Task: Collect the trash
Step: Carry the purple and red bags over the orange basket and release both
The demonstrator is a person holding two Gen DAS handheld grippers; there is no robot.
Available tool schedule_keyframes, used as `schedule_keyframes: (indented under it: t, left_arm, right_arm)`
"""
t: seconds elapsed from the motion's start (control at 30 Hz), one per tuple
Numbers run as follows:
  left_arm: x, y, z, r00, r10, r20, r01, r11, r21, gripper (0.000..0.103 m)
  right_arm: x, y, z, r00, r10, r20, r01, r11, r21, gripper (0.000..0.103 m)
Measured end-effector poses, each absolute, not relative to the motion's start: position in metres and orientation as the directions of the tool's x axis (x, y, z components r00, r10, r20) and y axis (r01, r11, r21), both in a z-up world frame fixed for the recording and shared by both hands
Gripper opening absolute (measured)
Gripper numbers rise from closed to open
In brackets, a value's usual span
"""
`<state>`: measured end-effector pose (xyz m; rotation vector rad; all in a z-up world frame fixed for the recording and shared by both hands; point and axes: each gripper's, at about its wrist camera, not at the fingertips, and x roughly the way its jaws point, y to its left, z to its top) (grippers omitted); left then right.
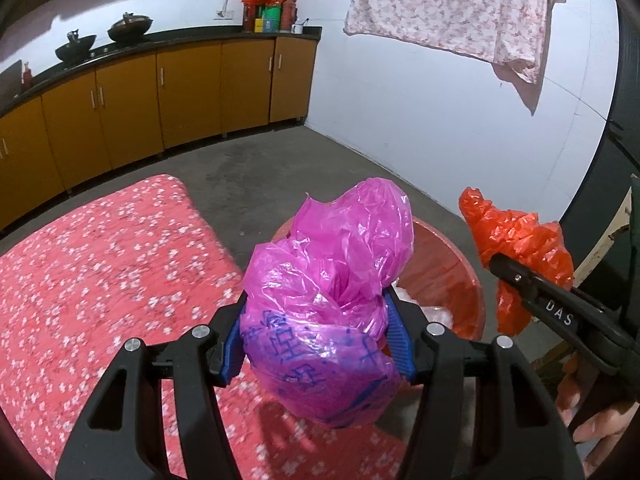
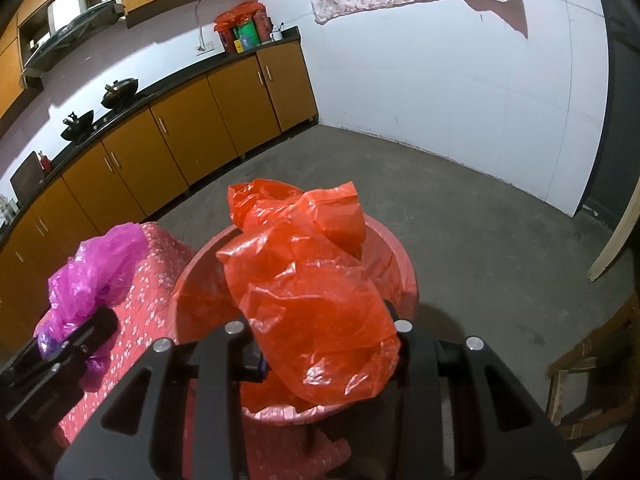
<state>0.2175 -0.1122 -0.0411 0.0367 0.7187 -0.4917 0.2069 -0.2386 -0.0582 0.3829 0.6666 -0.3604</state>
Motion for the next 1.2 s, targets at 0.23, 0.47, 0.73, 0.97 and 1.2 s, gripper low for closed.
schedule_keyframes:
  t: [0.23,0.47,0.73,0.97,1.2]
  left_arm:
    - [0.232,-0.135,-0.050,0.622,-0.434,-0.652,0.472,0.872,-0.130,0.058]
    - [0.246,-0.149,-0.062,0.599,-0.436,-0.672,0.481,0.866,-0.134,0.058]
    - [0.260,-0.160,-0.067,0.589,-0.441,-0.677,0.488,0.862,-0.137,0.058]
    - [0.268,-0.169,-0.068,0.584,-0.453,-0.674,0.501,0.854,-0.139,0.059]
    - [0.273,-0.168,-0.074,0.578,-0.456,-0.677,0.495,0.855,-0.154,0.071]
  right_arm:
    - [0.221,-0.250,-0.066,0.724,-0.191,-0.663,0.445,0.864,0.236,0.034]
    - [0.228,-0.261,-0.076,0.724,-0.180,-0.666,0.450,0.855,0.258,0.034]
    - [0.234,-0.265,-0.084,0.726,-0.171,-0.666,0.451,0.850,0.274,0.034]
    - [0.234,-0.272,-0.090,0.730,-0.161,-0.665,0.455,0.840,0.296,0.034]
    - [0.231,-0.277,-0.088,0.764,-0.131,-0.632,0.425,0.838,0.341,0.044]
